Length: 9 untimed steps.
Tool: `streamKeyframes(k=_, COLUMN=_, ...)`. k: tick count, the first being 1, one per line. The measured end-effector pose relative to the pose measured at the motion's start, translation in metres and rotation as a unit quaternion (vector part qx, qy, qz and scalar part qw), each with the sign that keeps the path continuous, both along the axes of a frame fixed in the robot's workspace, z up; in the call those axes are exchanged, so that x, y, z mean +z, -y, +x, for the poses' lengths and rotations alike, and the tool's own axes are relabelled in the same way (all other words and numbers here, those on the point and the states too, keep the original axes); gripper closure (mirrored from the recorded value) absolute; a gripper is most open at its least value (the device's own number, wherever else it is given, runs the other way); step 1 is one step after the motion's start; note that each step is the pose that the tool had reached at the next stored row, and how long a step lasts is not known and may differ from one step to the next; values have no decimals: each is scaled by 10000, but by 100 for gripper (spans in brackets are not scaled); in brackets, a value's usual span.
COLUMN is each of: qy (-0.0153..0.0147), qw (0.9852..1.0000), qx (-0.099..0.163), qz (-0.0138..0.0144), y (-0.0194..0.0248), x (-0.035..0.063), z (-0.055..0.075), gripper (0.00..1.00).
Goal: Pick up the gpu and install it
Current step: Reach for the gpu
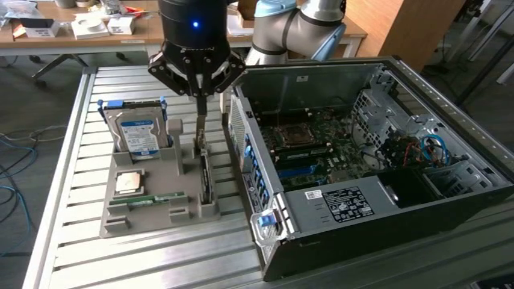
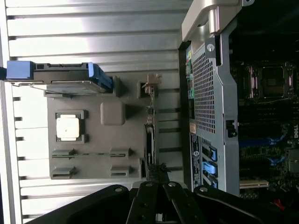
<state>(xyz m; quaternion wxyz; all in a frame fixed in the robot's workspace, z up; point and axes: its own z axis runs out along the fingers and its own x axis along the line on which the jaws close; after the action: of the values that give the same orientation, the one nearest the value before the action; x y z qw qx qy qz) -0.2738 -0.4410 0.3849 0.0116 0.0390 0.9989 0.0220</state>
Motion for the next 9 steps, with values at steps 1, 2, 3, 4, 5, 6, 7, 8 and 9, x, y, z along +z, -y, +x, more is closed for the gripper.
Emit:
streamKeyframes(k=1, qy=0, qw=10000, qx=1, qz=0, y=16, x=-2, z=0, gripper=89)
streamKeyframes(k=2, qy=0, qw=10000, qx=0, qz=0, y=32, x=-3, z=0, gripper=89)
streamKeyframes(k=3, qy=0, qw=10000, qx=0, qz=0, y=46, x=-4, z=0, gripper=89)
streamKeyframes(k=4, qy=0, qw=10000, qx=0, qz=0, y=55, x=-5, z=0, gripper=89)
streamKeyframes(k=5, qy=1, qw=10000, qx=-1, qz=1, y=62, x=-8, z=0, gripper=89)
streamKeyframes(k=6, qy=0, qw=10000, qx=-2, qz=0, y=70, x=-9, z=0, gripper=89)
streamKeyframes(k=7, qy=0, qw=10000, qx=-2, qz=0, y=77, x=-10, z=0, gripper=89)
streamKeyframes(k=8, qy=1, qw=10000, qx=-3, qz=0, y=81, x=-12, z=0, gripper=89)
streamKeyframes(k=9, qy=0, qw=10000, qx=-3, qz=1, y=81, x=-13, z=0, gripper=89)
